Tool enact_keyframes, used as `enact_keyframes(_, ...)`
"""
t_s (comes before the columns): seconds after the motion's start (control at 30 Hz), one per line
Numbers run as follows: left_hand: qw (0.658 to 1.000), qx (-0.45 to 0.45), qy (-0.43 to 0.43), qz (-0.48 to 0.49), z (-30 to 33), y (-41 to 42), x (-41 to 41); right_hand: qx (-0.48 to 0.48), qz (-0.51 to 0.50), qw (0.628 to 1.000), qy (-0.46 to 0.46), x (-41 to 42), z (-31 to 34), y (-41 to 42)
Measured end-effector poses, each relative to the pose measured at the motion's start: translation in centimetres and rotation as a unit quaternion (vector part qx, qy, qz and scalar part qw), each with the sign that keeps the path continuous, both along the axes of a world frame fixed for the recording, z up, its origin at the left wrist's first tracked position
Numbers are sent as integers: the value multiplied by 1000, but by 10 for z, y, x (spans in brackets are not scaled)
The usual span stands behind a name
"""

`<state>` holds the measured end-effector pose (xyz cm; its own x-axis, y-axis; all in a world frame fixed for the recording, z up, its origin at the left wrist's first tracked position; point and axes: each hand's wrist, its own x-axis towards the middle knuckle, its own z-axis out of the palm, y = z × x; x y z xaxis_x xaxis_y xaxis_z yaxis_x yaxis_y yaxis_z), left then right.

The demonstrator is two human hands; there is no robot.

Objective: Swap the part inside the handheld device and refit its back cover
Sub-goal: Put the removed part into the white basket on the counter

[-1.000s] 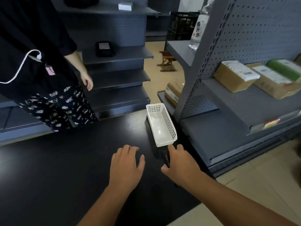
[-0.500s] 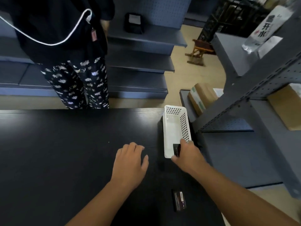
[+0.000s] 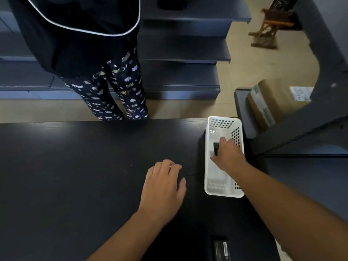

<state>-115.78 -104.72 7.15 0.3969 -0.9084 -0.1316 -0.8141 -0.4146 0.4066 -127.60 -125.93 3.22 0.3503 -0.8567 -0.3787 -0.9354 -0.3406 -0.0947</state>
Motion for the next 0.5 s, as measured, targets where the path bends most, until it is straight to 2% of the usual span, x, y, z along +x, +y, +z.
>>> enact_keyframes(0.23, 999, 26, -3, 21, -15, 12, -1, -12, 36, 998, 42, 5, -24, 5)
enact_keyframes(0.4, 999, 38, -13, 15, -17, 21, -3, -75, 100, 989, 74, 1, -23, 17)
enact_keyframes(0.5, 999, 43, -19, 8, -13, 29, -5, -97, 95, 989, 51, -6, -9, 34)
